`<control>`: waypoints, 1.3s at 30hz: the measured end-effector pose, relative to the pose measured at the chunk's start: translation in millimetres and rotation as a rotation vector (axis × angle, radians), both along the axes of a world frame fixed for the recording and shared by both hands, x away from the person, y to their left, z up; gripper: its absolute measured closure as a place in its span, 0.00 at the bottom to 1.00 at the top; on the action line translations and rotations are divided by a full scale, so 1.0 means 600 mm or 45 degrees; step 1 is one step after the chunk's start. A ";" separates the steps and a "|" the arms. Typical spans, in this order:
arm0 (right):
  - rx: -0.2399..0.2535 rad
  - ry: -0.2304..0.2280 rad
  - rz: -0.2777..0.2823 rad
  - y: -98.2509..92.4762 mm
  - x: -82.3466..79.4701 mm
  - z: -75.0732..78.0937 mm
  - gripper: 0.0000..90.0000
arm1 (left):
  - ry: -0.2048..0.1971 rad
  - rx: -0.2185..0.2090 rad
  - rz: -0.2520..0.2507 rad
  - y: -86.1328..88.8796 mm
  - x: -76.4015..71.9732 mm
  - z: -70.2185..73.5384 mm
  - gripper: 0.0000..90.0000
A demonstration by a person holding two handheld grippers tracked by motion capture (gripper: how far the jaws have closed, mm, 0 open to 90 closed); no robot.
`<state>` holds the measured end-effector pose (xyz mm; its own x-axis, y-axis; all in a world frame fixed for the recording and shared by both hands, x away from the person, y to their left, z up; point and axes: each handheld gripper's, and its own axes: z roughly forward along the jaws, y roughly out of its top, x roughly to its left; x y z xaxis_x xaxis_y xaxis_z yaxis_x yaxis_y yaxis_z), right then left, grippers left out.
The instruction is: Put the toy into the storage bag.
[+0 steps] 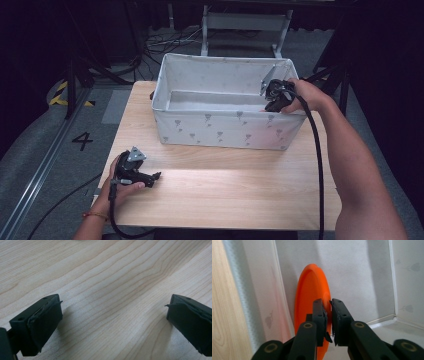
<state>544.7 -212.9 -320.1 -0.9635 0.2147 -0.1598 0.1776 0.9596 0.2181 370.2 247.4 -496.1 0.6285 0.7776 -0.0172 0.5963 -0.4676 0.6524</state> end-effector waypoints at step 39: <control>0.695 -0.370 -0.376 -0.078 -0.085 0.058 0.38 | 0.000 0.000 -0.002 0.000 0.000 0.000 0.01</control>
